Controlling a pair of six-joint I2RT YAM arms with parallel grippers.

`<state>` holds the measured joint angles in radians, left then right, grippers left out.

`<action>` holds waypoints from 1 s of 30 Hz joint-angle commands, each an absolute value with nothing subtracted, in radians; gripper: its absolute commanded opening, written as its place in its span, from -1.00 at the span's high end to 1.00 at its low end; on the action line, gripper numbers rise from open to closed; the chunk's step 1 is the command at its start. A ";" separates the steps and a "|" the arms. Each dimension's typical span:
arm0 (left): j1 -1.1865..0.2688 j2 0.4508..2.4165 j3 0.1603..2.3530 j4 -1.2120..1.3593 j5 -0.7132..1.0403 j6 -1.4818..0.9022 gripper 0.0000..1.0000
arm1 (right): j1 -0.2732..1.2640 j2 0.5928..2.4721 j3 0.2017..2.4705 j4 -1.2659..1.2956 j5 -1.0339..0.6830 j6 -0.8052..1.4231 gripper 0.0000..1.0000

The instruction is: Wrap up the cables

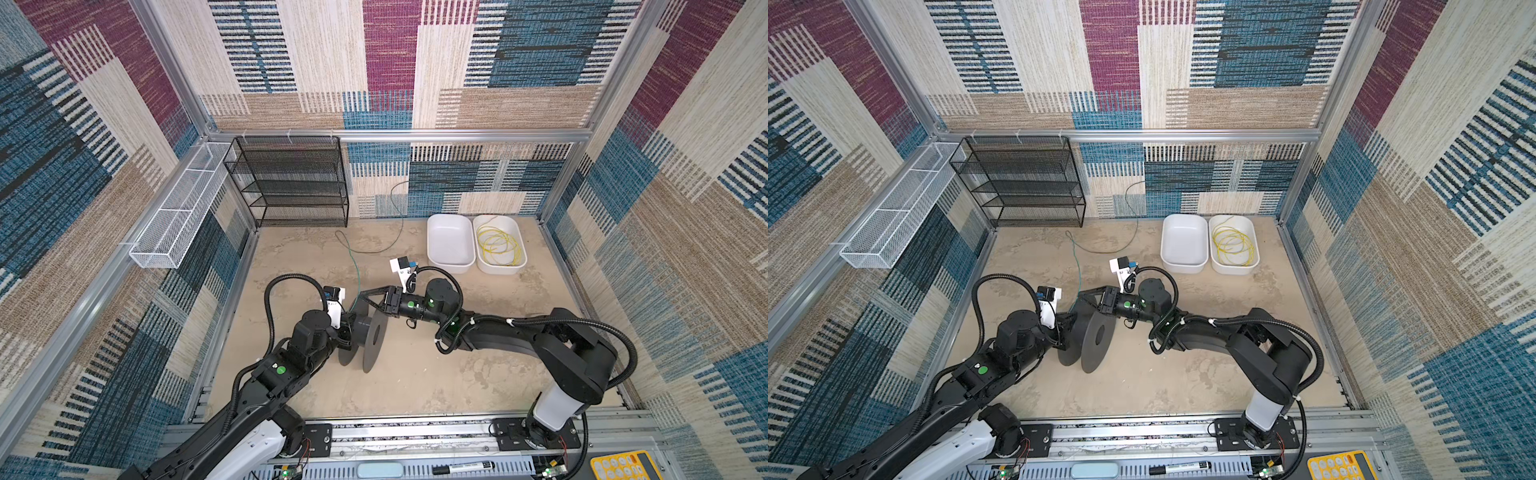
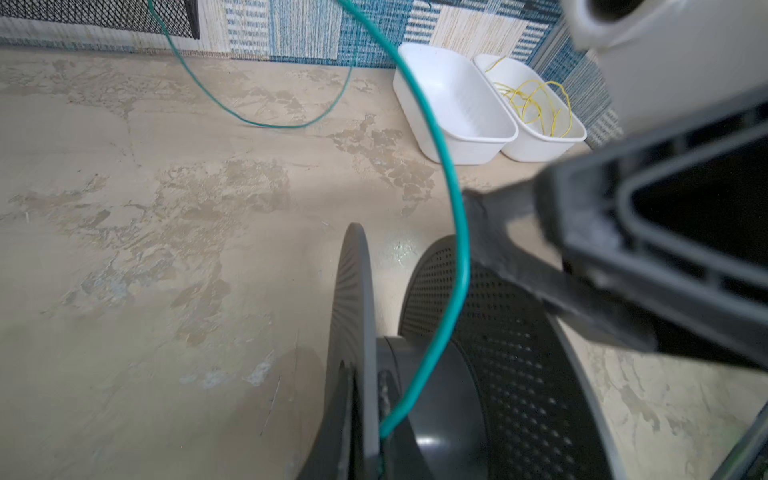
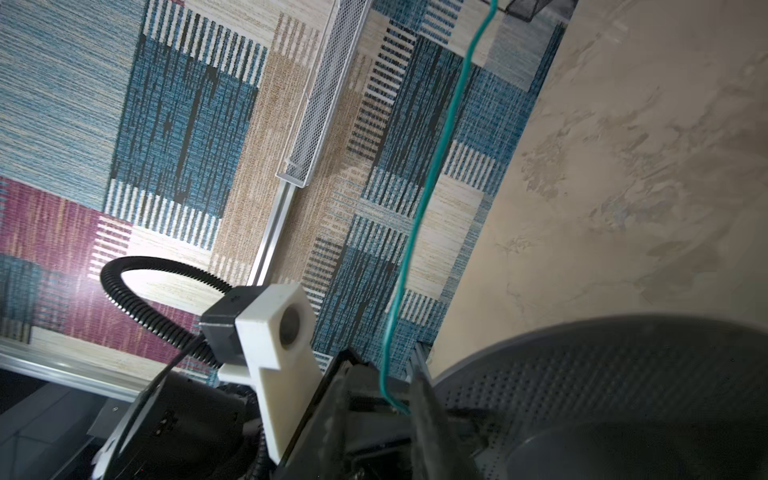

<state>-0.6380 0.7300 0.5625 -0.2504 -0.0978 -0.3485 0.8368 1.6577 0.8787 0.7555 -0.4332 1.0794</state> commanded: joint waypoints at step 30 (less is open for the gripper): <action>-0.640 0.600 0.865 -0.600 -0.024 -0.215 1.00 | 0.442 1.973 1.388 0.021 -0.241 0.634 -0.14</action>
<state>-0.6418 0.6018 0.8707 -0.6445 -0.0204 -0.2100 0.4393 1.9190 1.3605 0.0498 -0.2546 0.6743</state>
